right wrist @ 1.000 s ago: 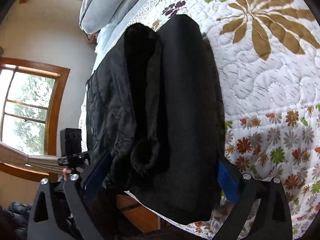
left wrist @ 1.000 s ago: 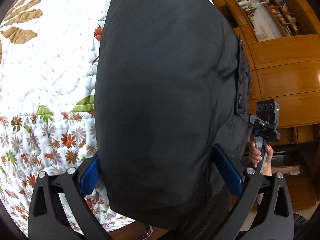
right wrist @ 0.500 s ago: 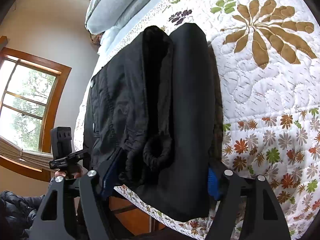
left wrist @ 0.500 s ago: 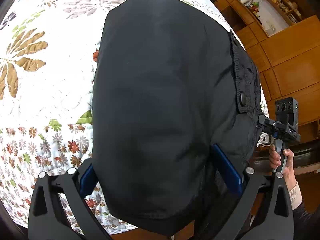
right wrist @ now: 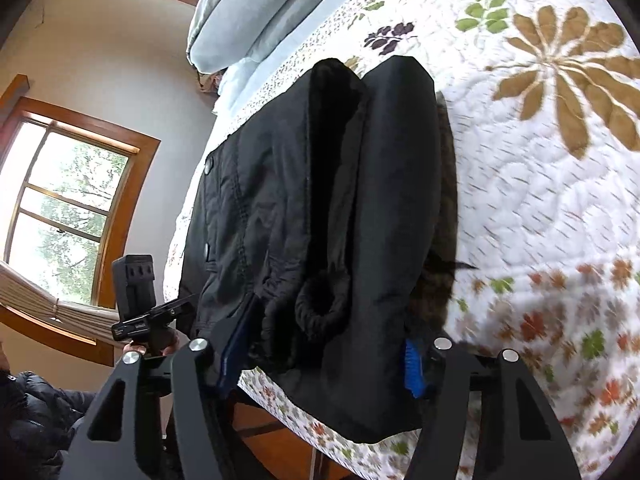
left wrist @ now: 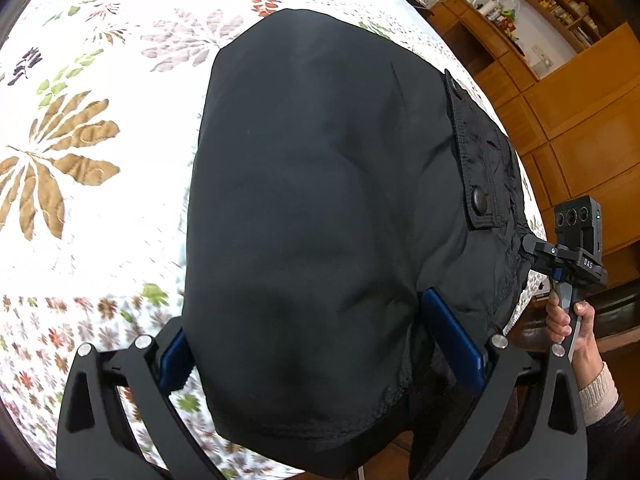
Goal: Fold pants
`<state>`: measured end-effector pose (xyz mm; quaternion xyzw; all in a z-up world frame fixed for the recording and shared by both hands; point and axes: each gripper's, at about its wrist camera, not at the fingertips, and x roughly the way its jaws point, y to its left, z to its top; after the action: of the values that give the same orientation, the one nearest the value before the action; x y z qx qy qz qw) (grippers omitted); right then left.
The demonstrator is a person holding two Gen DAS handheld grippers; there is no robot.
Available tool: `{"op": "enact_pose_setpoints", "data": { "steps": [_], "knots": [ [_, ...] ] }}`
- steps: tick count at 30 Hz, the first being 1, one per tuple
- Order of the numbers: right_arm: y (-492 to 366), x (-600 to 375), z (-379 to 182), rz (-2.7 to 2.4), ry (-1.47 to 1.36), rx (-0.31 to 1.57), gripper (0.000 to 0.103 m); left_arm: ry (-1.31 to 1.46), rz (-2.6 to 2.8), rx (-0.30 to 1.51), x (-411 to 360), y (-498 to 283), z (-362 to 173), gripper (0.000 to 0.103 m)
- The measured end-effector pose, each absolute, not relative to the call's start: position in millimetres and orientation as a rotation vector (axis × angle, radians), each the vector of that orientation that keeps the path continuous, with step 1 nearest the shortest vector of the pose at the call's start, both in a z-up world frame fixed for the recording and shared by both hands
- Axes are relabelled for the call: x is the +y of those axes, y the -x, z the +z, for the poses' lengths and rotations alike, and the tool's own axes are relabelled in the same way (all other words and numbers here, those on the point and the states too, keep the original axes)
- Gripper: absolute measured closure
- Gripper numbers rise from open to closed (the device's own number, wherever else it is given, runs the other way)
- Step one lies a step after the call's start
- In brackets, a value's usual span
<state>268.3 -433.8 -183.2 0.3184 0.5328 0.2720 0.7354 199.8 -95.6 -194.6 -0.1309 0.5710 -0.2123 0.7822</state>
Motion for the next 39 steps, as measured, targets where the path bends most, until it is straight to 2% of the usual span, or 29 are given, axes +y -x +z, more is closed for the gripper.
{"op": "enact_pose_setpoints", "data": {
  "steps": [17, 39],
  "knots": [
    [-308.6, -385.0, -188.6, 0.699, -0.662, 1.169, 0.04, 0.307, -0.329, 1.185, -45.9, -244.0, -195.7, 0.003],
    [-313.2, -377.3, -179.3, 0.747, -0.63, 1.137, 0.042, 0.338, -0.267, 1.167, 10.7, -275.8, -200.8, 0.003]
  ]
}}
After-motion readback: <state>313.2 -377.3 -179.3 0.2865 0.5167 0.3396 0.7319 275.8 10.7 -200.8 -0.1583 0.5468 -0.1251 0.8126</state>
